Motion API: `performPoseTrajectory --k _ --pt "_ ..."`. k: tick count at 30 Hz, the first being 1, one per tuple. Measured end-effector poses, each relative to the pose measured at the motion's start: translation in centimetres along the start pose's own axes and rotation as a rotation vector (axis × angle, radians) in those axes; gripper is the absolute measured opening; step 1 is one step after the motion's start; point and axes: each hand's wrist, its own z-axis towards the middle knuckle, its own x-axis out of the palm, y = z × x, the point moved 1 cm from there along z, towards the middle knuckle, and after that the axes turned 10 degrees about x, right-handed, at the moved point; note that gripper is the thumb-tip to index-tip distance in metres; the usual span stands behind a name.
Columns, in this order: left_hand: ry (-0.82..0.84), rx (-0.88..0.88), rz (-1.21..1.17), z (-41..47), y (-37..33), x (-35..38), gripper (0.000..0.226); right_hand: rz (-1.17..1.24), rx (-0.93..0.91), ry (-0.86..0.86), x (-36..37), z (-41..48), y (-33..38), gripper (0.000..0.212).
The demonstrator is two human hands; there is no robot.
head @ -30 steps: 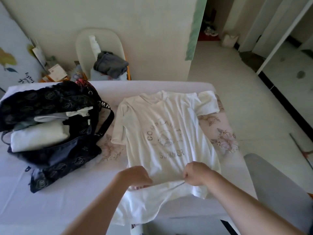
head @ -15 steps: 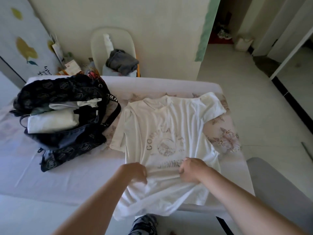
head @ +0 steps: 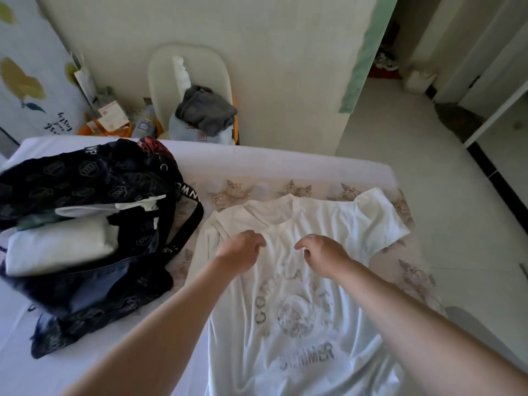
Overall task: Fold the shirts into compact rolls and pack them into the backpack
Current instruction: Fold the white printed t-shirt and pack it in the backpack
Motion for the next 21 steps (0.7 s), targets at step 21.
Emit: performPoseTrajectory --k 21 --pt "-0.362 0.194 0.284 12.1 12.4 -4.5 0.016 -0.365 -0.227 -0.496 -2.9 16.6 -1.2 0.016"
